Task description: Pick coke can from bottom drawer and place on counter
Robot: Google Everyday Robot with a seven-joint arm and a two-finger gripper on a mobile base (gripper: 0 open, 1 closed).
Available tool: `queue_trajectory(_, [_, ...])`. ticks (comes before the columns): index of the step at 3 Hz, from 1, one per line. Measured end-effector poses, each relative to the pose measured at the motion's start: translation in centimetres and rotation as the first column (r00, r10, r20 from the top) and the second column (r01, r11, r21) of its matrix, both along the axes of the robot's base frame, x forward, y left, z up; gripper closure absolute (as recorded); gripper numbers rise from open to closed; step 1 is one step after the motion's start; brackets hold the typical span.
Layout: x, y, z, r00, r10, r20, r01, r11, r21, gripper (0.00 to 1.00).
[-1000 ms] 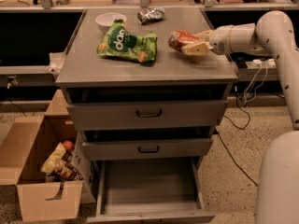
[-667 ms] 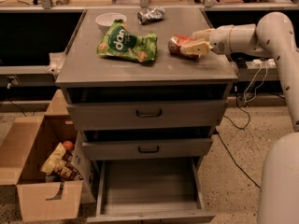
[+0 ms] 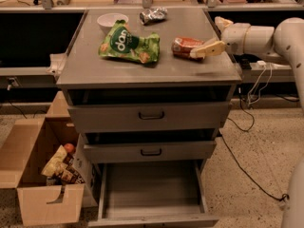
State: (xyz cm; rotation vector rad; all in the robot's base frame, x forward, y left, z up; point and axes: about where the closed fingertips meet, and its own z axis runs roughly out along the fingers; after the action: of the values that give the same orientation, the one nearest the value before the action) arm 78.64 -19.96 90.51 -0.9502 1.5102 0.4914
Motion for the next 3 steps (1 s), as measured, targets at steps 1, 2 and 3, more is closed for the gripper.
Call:
queue_trajectory(1, [-0.2,0.3,0.3,0.9995,0.011,0.028,-0.011,1.0,-0.001,0.0])
queue_trajectory(2, [-0.2,0.3,0.3,0.9995,0.011,0.028,-0.011,1.0,-0.001,0.0])
queue_trajectory(3, [-0.6,1.9,1.9,0.9948,0.063,0.08,-0.059,0.997,-0.047,0.0])
